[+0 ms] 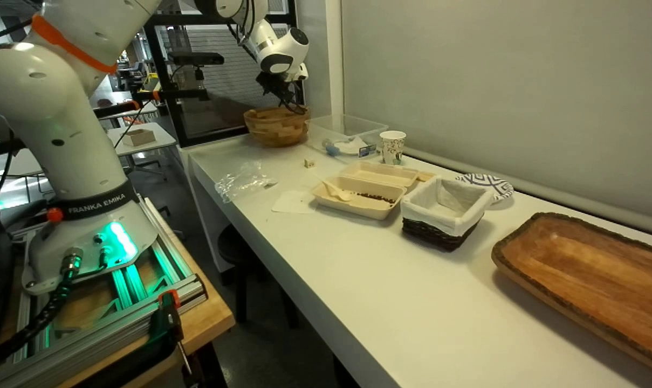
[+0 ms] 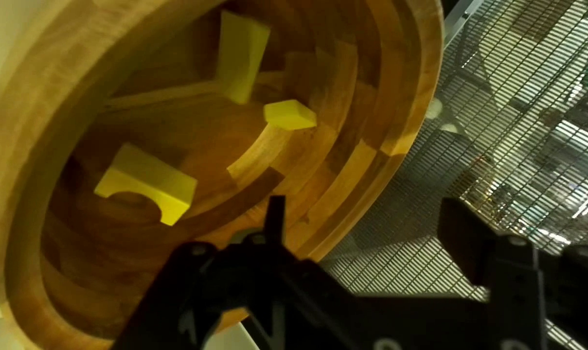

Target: Pick up the yellow object from the counter and put it in the wooden bowl

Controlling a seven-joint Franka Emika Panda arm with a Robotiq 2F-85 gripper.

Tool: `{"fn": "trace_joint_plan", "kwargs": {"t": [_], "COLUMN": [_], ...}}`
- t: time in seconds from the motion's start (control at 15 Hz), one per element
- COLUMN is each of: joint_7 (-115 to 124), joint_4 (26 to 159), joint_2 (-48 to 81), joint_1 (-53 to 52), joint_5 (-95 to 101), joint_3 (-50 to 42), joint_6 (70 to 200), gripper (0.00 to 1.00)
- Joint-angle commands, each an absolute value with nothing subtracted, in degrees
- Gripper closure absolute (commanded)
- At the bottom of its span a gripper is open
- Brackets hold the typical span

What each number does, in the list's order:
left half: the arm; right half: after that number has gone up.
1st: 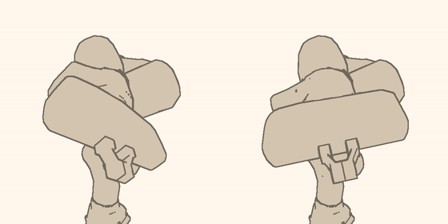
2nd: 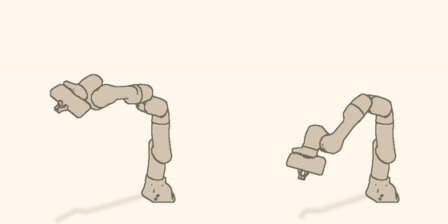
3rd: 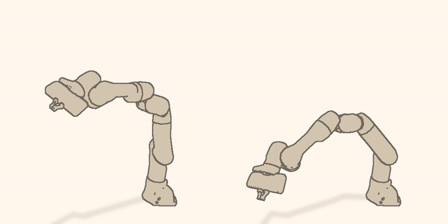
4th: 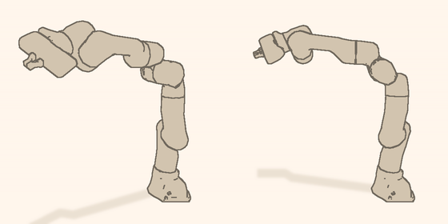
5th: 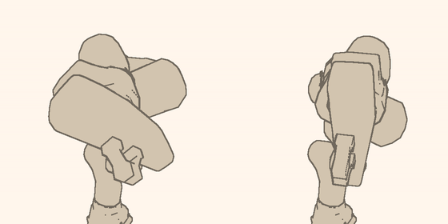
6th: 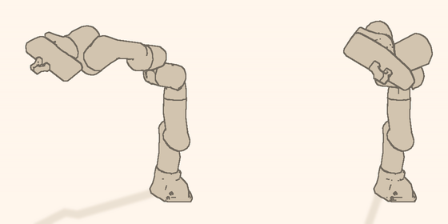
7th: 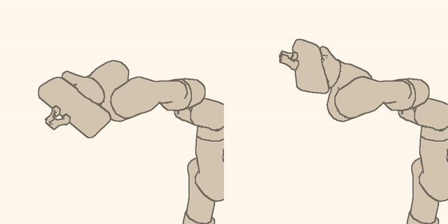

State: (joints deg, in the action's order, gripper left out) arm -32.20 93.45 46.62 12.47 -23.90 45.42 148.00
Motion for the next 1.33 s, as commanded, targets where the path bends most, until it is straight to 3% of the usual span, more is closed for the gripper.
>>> {"fn": "trace_joint_plan", "kwargs": {"t": [0.0, 0.33, 0.93, 1.27], "joint_7": [-27.3, -14.9, -6.4, -2.1], "joint_4": [93.2, 98.7, 119.9, 128.7], "joint_2": [41.9, 29.8, 8.6, 1.7], "joint_1": [10.3, 8.2, 3.4, 2.1], "joint_5": [-23.1, -24.0, -19.2, -15.9], "joint_3": [41.0, 32.5, 12.0, 6.2], "joint_6": [145.5, 143.0, 136.4, 131.9], "gripper": [0.0, 0.0, 0.0, 0.0]}}
